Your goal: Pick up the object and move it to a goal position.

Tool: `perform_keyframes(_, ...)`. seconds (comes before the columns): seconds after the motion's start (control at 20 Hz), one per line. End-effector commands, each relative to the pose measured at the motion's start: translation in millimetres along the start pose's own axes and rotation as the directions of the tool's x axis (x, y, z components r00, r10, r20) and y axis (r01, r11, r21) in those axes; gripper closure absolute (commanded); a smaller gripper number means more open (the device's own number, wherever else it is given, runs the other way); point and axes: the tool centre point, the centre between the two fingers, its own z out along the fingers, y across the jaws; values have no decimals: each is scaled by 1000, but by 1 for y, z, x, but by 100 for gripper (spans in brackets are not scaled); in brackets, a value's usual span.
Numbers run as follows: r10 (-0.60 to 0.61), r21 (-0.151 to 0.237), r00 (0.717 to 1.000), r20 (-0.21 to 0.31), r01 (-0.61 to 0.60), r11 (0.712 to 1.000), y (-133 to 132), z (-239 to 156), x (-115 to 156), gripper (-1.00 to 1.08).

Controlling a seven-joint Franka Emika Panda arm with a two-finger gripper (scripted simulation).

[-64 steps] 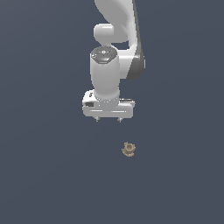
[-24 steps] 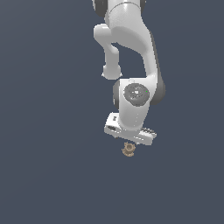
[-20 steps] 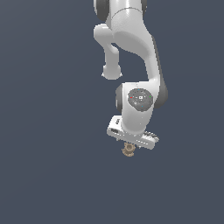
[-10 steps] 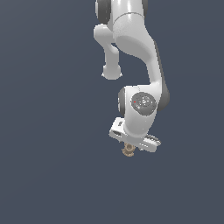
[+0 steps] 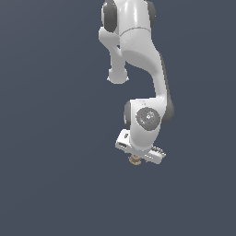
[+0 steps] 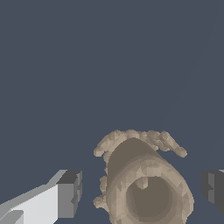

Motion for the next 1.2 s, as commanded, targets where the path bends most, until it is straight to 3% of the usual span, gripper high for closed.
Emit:
perform_keyframes(0.0,1,1,1000,-1,-1,1000,0,9,0,-92)
perform_keyframes(0.25,1,1,1000,-1,-1,1000,-1,9,2,-92)
perform_keyframes(0.3,1,1,1000,-1,-1,1000,-1,9,2,108)
perform_keyframes(1.15,1,1,1000,-1,-1,1000,1,2,-3,108)
